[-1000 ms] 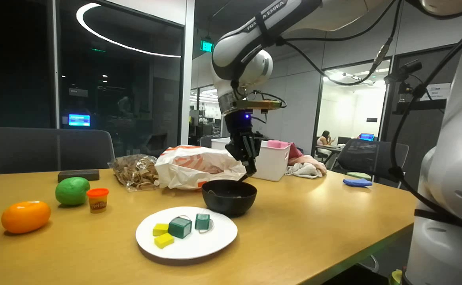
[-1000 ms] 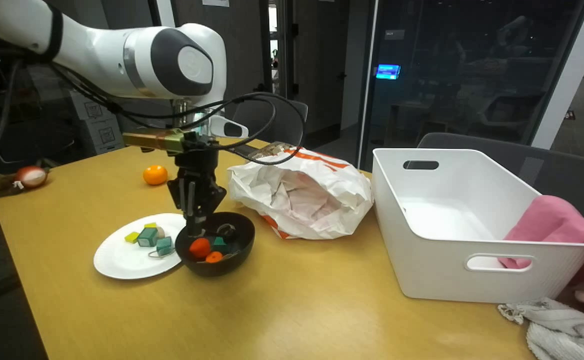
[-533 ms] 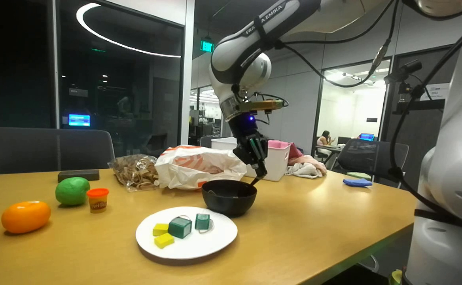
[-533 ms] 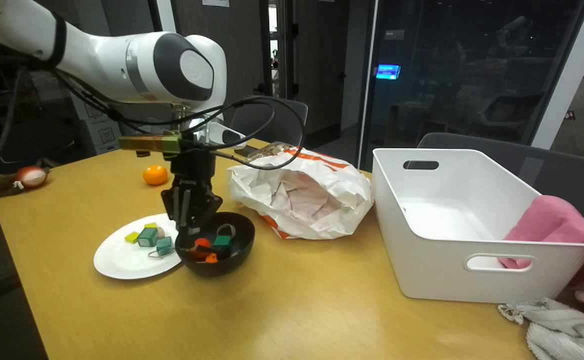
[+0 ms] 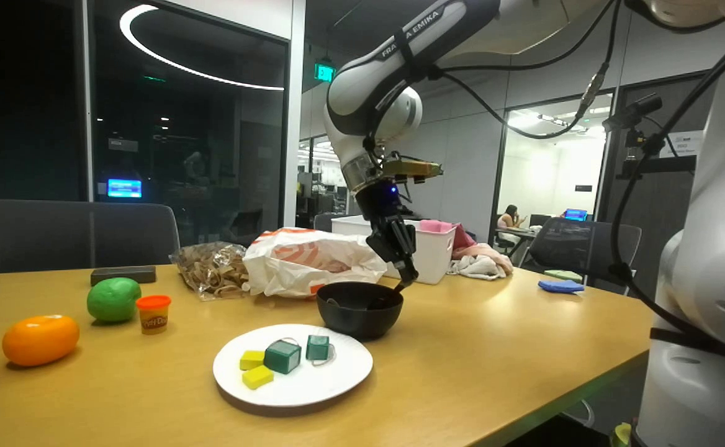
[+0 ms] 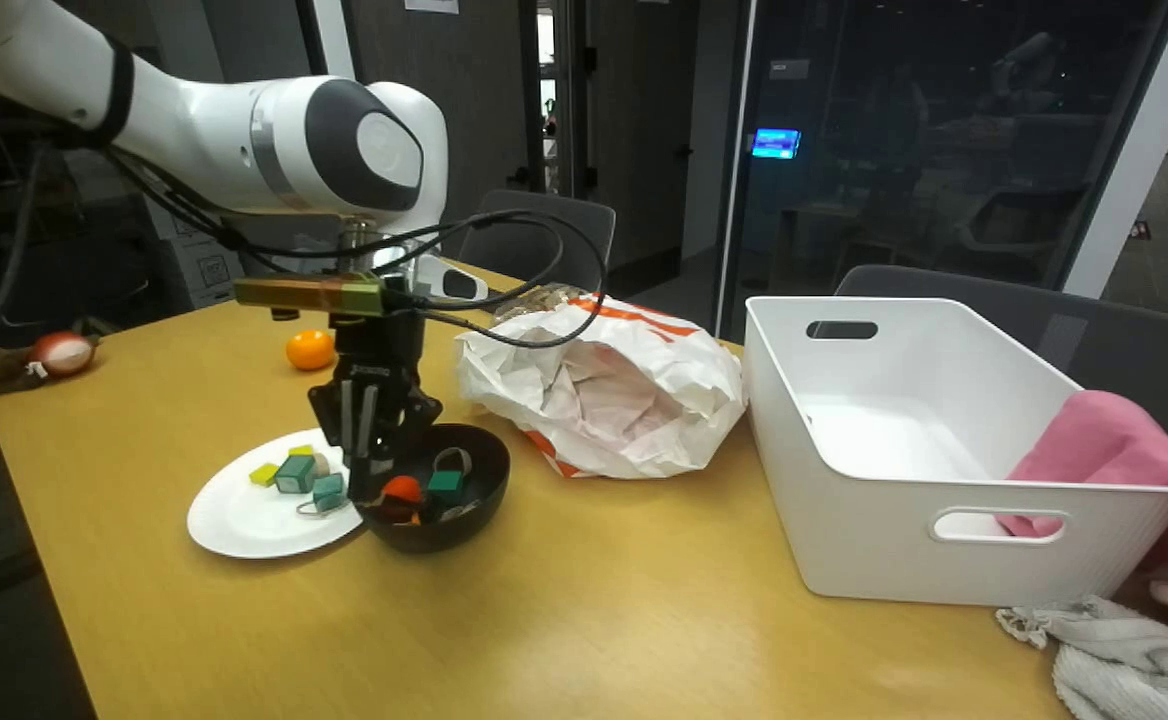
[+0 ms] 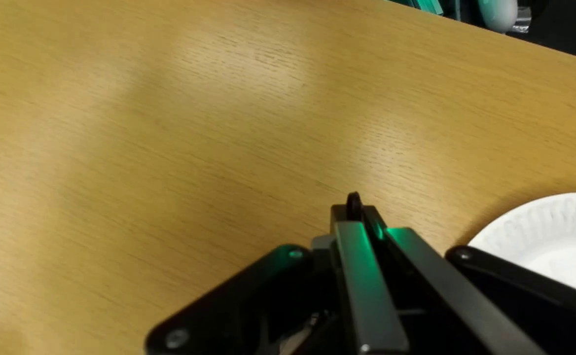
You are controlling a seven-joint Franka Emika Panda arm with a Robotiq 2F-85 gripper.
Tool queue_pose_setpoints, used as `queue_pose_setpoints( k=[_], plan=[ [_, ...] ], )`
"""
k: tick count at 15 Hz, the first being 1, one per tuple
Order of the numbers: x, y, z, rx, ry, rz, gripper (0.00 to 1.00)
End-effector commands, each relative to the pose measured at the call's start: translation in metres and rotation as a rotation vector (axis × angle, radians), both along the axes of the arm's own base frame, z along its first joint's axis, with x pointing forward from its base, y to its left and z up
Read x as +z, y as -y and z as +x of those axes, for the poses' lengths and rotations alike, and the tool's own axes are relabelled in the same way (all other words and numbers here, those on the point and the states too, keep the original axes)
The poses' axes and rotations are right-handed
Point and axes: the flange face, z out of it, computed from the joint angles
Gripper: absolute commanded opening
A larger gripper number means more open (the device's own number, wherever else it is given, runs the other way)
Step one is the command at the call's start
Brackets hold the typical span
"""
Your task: Use the black spoon to stir in the black bowl
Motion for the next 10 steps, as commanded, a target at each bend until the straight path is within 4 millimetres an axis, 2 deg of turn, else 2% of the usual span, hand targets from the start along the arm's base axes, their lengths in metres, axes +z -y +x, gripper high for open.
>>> queue_pose_setpoints(
  k=[1, 6, 10],
  plan=[
    [-0.0003, -0.007, 0.0024, 0.044, 0.013, 0.068, 0.08],
    [-0.0009, -0.0114, 0.0039, 0.07, 0.033, 0.183, 0.08],
    [-0.0026, -0.0122, 0.0064, 0.077, 0.063, 0.185, 0.08]
  ],
)
